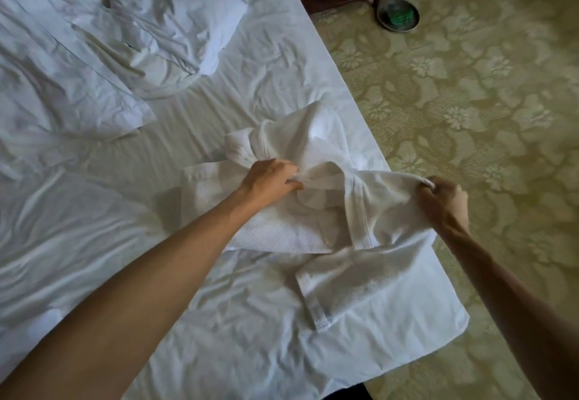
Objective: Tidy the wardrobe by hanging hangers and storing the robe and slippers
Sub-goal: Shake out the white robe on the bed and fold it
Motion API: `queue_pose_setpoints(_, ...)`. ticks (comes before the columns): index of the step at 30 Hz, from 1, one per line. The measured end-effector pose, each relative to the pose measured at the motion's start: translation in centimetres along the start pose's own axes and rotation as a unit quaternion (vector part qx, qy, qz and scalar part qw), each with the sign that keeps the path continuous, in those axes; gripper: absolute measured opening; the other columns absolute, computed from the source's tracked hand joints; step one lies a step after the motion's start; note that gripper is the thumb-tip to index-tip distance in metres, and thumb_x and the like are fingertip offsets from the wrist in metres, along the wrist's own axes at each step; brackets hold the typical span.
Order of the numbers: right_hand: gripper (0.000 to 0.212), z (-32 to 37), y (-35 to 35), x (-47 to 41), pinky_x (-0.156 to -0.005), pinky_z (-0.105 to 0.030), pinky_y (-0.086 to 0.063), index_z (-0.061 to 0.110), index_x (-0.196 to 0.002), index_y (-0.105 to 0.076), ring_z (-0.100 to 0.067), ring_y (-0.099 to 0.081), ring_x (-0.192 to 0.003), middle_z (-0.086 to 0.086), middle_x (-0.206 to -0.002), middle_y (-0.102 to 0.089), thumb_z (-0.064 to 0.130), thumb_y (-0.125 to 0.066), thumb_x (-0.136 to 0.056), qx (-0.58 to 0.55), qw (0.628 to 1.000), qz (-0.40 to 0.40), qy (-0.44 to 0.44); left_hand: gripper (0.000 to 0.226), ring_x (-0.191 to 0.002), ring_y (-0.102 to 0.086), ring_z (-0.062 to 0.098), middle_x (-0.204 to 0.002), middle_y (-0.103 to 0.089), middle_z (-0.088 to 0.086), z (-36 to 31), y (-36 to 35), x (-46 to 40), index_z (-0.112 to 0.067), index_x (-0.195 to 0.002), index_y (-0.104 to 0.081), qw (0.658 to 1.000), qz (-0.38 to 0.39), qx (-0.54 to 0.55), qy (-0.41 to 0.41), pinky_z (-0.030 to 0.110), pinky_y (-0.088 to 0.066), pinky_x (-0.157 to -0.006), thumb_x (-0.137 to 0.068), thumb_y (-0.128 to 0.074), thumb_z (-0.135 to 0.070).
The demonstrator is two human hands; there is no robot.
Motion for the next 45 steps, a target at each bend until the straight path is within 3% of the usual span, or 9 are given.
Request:
queue_pose_setpoints(4,0.016,0.1,-3.1,3.1,-0.066,-0.033,-0.041,0.012,-0.079,-0.061,-0.032,-0.06,-0.084,-0.008,-0.089,-0.062,0.028,-0.064,-0.078,0.189,0.97,0.111,0.102,0.032,-0.072,-0.066,0.028,-0.078,-0.067,0.004,-0.6,-2.7,1.9,-0.01,-0.076,-0.065,0.997,-0.067,0.007,0.021,0.029,-0.034,-0.059,-0.088,-0.073,-0.039)
queue_pose_setpoints(7,0.049,0.7,-5.8,6.3,-0.084,-0.041,-0.047,0.015,-0.112,-0.061,-0.031,-0.059,-0.1,-0.005,-0.113,-0.059,0.038,-0.075,-0.071,0.224,0.945,0.138,0.193,0.027,-0.066,-0.067,0.028,-0.076,-0.067,0.003,-3.3,-5.4,3.5,-0.012,-0.077,-0.071,0.997,-0.072,0.027,0.013,0.028,-0.036,-0.055,-0.087,-0.075,-0.037)
queue_pose_setpoints(10,0.044,1.4,-7.3,7.9,-0.074,-0.038,-0.046,0.018,-0.112,-0.061,-0.032,-0.064,-0.09,-0.004,-0.108,-0.065,0.031,-0.075,-0.072,0.168,0.954,0.102,0.227,0.023,-0.065,-0.067,0.026,-0.075,-0.067,0.002,-4.7,-6.5,3.8,-0.014,-0.078,-0.071,0.995,-0.079,0.052,-0.023,0.028,-0.046,-0.053,-0.087,-0.076,-0.035)
queue_pose_setpoints(16,0.012,1.8,-7.2,7.3,-0.054,-0.029,-0.035,0.017,-0.088,-0.059,-0.031,-0.063,-0.07,0.002,-0.083,-0.064,0.024,-0.068,-0.084,0.107,0.97,0.064,0.207,0.029,-0.096,-0.063,0.022,-0.107,-0.068,0.002,0.5,-2.7,3.2,-0.011,-0.103,-0.072,0.988,-0.132,0.08,-0.013,0.035,-0.054,-0.079,-0.097,-0.048,-0.027)
queue_pose_setpoints(21,0.035,0.8,-7.4,5.3,-0.054,-0.033,-0.043,0.02,-0.072,-0.047,-0.034,-0.062,-0.068,-0.002,-0.068,-0.06,0.046,-0.063,-0.087,0.16,0.971,0.098,0.146,0.075,-0.114,-0.056,0.03,-0.125,-0.059,0.007,9.5,0.2,0.5,-0.009,-0.131,-0.054,0.987,-0.08,-0.131,0.055,0.042,-0.043,-0.102,-0.06,-0.076,-0.006)
queue_pose_setpoints(25,0.038,0.2,-8.2,4.9,-0.052,-0.029,-0.033,0.026,-0.071,-0.04,-0.029,-0.06,-0.065,0.01,-0.065,-0.044,0.063,-0.044,-0.082,0.193,0.963,0.118,0.146,0.073,-0.128,-0.049,0.029,-0.138,-0.053,0.007,12.4,0.7,-1.0,-0.009,-0.138,-0.05,0.985,-0.051,-0.13,0.096,0.041,-0.035,-0.111,-0.068,-0.069,0.002)
queue_pose_setpoints(32,0.03,1.2,-6.9,5.8,-0.057,-0.034,-0.042,0.015,-0.076,-0.054,-0.032,-0.055,-0.067,0.004,-0.066,-0.053,0.037,-0.074,-0.077,0.103,0.988,0.064,0.097,0.071,-0.119,-0.056,0.028,-0.131,-0.059,0.007,10.2,1.3,-4.6,-0.009,-0.128,-0.062,0.983,-0.073,-0.153,-0.066,0.042,-0.044,-0.101,-0.064,-0.058,0.021)
queue_pose_setpoints(40,0.019,3.0,-5.7,6.1,-0.061,-0.031,-0.053,0.021,-0.102,-0.074,-0.013,-0.065,-0.079,0.009,-0.099,-0.065,0.019,-0.079,-0.083,0.023,0.958,0.005,0.287,0.019,-0.089,-0.064,0.029,-0.09,-0.069,0.008,10.1,1.3,-7.1,-0.006,-0.086,-0.072,0.958,-0.049,-0.233,-0.161,0.04,-0.048,-0.083,-0.072,-0.07,0.006)
queue_pose_setpoints(45,0.028,5.1,-7.2,5.8,-0.069,-0.033,-0.053,0.012,-0.102,-0.074,-0.023,-0.066,-0.086,-0.001,-0.095,-0.07,-0.005,-0.062,-0.083,0.108,0.939,0.019,0.326,0.02,-0.082,-0.064,0.03,-0.08,-0.068,0.008,10.0,2.7,-6.3,-0.008,-0.085,-0.063,0.962,-0.064,-0.202,-0.172,0.036,-0.04,-0.105,-0.073,-0.059,0.007)
Point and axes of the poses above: each hand's wrist, its own x-axis away from the middle knuckle, its own y-axis out of the back of the hand, z = x × y, the point moved 4 cm from there along -x, towards the middle knuckle
